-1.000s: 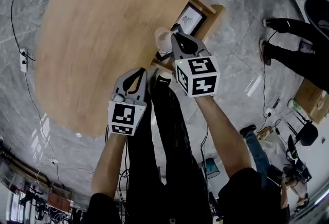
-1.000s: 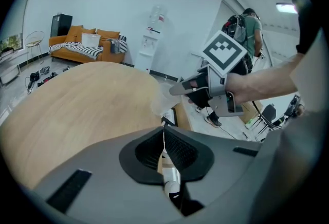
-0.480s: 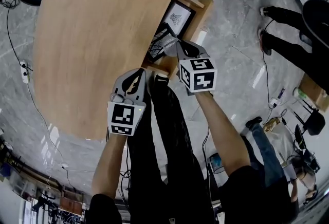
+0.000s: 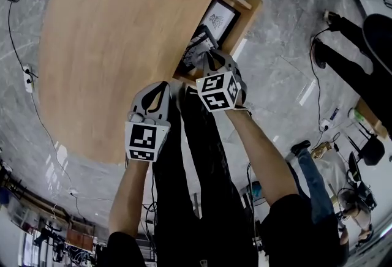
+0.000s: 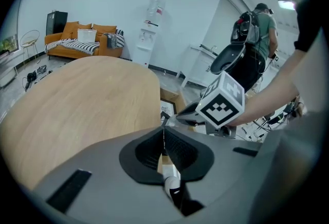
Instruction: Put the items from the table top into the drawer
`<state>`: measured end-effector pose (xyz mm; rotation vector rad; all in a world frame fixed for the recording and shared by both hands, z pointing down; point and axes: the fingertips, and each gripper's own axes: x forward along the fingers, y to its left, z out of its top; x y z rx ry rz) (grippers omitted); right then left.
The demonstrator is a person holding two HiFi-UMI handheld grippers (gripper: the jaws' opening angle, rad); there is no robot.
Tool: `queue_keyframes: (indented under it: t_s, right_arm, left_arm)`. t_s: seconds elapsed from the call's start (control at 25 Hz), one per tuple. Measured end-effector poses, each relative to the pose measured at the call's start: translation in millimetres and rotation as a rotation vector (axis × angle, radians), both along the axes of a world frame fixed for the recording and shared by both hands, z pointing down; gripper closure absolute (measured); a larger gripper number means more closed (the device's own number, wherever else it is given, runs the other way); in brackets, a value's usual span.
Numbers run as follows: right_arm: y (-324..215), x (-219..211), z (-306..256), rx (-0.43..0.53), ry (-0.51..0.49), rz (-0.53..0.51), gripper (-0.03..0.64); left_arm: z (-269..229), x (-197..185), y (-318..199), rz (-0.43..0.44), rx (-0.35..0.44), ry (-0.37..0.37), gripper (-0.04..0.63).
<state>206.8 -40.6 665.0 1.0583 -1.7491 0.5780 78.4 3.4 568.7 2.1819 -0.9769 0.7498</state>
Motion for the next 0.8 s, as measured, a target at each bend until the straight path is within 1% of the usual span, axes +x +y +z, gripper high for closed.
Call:
queue_keyframes:
  t_s: [0.08,0.2,0.32,0.44,0.56,0.68,0.72,0.76,0.8]
  right_arm:
    - [5.6,-4.9,4.9,-0.021,0.011,-0.023,0.588]
    - [12.7,-9.7,6.9,-0.045,0.013,-0.032,0.586]
    - [18.1,-14.4,5.7,-0.047,-0.001,-0.048,0.583]
    - [20.1,-14.5,0.3,-0.032,-0.015,-0.041,0.541]
    - [21.2,-9.7,-6.1,-0.018,-0.022,-0.012,0.526]
    - [24.1,-2.2,-16.6,0.001,-0.030,0.039,0.528]
    - [25.3,0.2,-21.6,0.007,-0.033,0.058,0.537]
    - [26.6,2.5,-27.0,0.011,-0.035,0.079,0.575]
    - [28.2,4.7,-32.2,0.011,-0.039,0.101,0.586]
  left_arm:
    - [0.4,-1.6,0.5,-0.005,-0.002,0.001,0.580]
    - [0.1,-2.8,1.2,-0.008,0.000,0.006,0.580]
    - [-1.2,-2.1,1.1,-0.006,0.003,0.009,0.580]
    - [-4.3,-1.0,0.6,0.000,0.008,0.011,0.580]
    - [-6.2,-0.6,1.5,0.008,0.015,0.010,0.580]
    - [-9.9,0.1,4.2,0.019,0.020,0.008,0.580]
    - [-12.3,0.7,5.0,0.024,0.022,0.008,0.580]
    - [-15.1,1.6,5.5,0.029,0.025,0.007,0.580]
    - [-18.2,2.8,6.0,0.035,0.029,0.007,0.580]
